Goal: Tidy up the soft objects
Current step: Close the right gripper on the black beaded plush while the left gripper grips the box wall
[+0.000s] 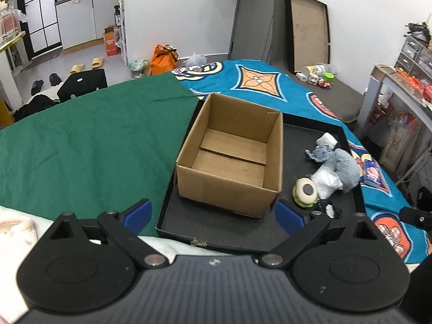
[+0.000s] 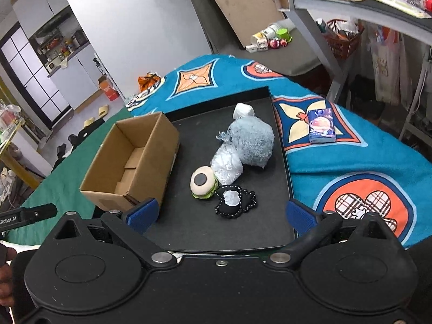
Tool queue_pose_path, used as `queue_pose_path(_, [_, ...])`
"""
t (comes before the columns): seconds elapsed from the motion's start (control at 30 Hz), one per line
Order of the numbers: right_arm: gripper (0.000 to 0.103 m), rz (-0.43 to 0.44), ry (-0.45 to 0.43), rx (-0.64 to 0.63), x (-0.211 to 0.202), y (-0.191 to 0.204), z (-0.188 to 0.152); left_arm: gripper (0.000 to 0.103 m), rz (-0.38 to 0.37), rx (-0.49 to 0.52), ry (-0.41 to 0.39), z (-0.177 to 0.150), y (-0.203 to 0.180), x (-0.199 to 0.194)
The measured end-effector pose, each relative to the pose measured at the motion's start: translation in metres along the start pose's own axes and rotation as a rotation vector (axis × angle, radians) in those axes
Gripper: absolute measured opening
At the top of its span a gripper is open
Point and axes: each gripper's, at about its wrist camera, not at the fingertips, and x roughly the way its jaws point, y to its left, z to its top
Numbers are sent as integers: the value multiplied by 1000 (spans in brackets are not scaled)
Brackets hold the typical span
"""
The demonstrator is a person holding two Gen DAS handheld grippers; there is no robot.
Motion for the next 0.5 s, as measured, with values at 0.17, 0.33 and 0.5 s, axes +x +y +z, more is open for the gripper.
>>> queue_pose_path(0.17, [97, -2, 48, 15, 21, -4, 0, 97, 24, -16, 15, 5, 4, 18])
queue_pose_path(0.33, [94, 0, 88, 33, 41, -8, 0, 93, 34, -17, 31, 13, 8, 36])
queue_pose_path(0.5, [85, 2, 129, 60, 65, -11, 3, 84, 35, -44, 47, 21, 15, 52])
